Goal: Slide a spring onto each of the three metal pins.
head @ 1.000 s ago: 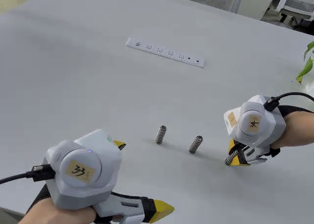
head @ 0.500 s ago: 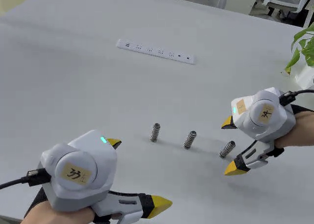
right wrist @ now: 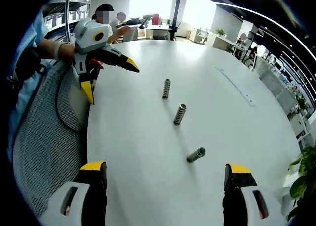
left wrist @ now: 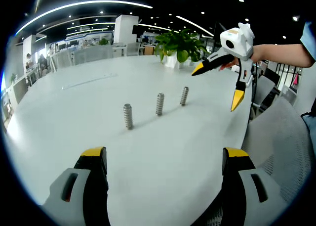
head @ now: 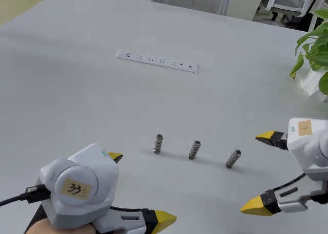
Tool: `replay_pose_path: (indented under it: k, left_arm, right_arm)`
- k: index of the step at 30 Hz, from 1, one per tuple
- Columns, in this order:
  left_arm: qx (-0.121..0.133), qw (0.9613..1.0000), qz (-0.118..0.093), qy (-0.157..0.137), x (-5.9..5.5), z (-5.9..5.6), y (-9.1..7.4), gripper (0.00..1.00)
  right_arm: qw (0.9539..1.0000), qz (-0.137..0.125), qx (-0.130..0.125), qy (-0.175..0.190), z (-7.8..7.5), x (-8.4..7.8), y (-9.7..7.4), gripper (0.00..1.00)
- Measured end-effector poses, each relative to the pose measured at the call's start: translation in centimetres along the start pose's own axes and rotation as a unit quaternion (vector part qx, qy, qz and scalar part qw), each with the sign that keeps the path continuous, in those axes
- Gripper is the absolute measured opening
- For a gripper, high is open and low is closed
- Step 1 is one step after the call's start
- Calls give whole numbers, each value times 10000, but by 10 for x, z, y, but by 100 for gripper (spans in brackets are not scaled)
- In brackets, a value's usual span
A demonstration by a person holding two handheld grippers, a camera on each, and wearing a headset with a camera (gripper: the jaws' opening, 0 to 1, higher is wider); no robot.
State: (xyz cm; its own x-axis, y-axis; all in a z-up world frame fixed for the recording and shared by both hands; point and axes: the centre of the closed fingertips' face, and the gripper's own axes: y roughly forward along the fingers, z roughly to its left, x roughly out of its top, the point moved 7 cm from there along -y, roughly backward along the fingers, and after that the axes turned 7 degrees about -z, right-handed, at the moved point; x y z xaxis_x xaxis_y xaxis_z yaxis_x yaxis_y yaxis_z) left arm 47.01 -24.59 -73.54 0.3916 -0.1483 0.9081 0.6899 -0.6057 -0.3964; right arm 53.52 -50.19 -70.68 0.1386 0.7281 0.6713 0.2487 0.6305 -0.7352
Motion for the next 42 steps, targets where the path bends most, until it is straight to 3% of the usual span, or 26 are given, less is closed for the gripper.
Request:
replay_pose_path:
  k: [3,5,6,10,14,18,25,31,42]
  left_arm:
    - [26,10000,29,75,-1,0,0,97]
    - [22,10000,27,79,-1,0,0,97]
    - [28,10000,18,84,-1,1,0,97]
    - [77,9999,4,75,-1,3,-1,98]
    - [158,9998,-66,-28,1,6,-2,99]
    - [185,9996,-133,-163,1,9,-2,99]
    - [233,9994,-148,-202,1,11,-2,99]
    - [191,9997,-113,-50,1,8,-1,99]
    - [193,9998,-97,-53,0,8,-1,99]
  right_arm:
    - [9999,-2,-106,126,10,-9,-7,99]
    - [9989,-225,-225,341,17,-12,-11,99]
    - [9975,-339,-281,559,21,-14,-13,99]
    - [9929,-629,-523,858,27,-18,-21,99]
    - [9845,-939,-817,1232,32,-22,-26,99]
    - [9807,-1039,-841,1424,39,-28,-27,99]
    - [9742,-1223,-1045,1583,48,-32,-27,99]
    - [9716,-1274,-1140,1638,51,-37,-22,99]
    - [9633,-1429,-1423,1773,55,-40,-23,99]
